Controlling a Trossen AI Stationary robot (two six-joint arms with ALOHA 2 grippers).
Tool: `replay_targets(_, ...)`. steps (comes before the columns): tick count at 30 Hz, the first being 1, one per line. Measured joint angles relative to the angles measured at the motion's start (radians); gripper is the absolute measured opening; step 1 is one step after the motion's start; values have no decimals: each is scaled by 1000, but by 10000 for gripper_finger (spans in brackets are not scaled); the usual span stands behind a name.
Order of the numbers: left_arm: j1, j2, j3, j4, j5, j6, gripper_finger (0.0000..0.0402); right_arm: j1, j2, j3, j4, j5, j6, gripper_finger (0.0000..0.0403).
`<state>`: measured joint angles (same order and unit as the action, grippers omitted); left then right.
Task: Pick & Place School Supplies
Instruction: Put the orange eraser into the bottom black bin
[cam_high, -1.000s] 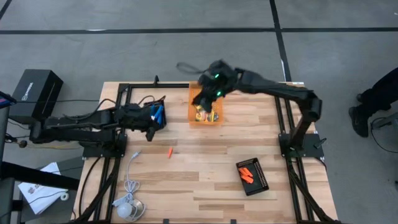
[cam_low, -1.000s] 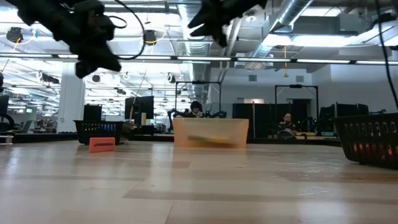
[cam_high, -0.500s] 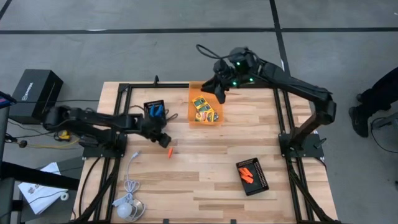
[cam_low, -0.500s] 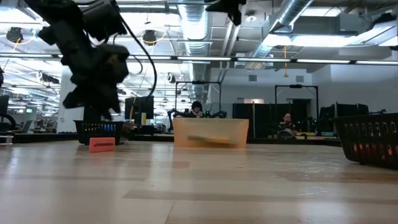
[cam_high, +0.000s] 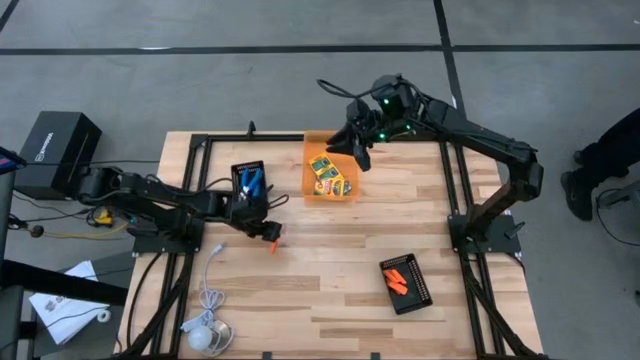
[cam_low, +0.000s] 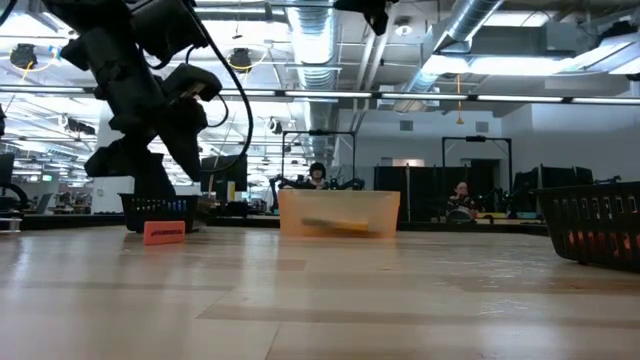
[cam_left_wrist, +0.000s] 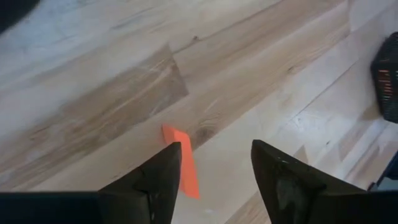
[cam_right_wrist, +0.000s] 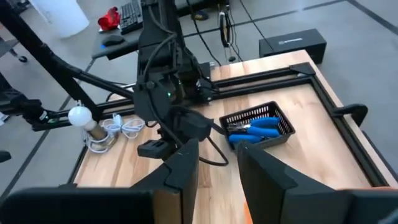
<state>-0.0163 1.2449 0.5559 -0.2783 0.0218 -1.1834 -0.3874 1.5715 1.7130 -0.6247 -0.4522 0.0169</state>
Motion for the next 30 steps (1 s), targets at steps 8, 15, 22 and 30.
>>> replay_targets(8, -6, 50, 1, -8, 10, -10, 201, 0, 0, 0, -1, -22, -18, 103)
replay_targets(15, -17, 176, 24, 12, 65, -11, 201, 7, 0, 0, 0, -44, -28, 103)
replay_targets(22, -43, 289, 80, 14, 65, -11, 201, 7, 0, 0, 3, -47, -28, 103)
replay_targets(30, -74, 330, 83, -21, -5, -18, 134, 7, 0, 0, 5, -46, -41, 103)
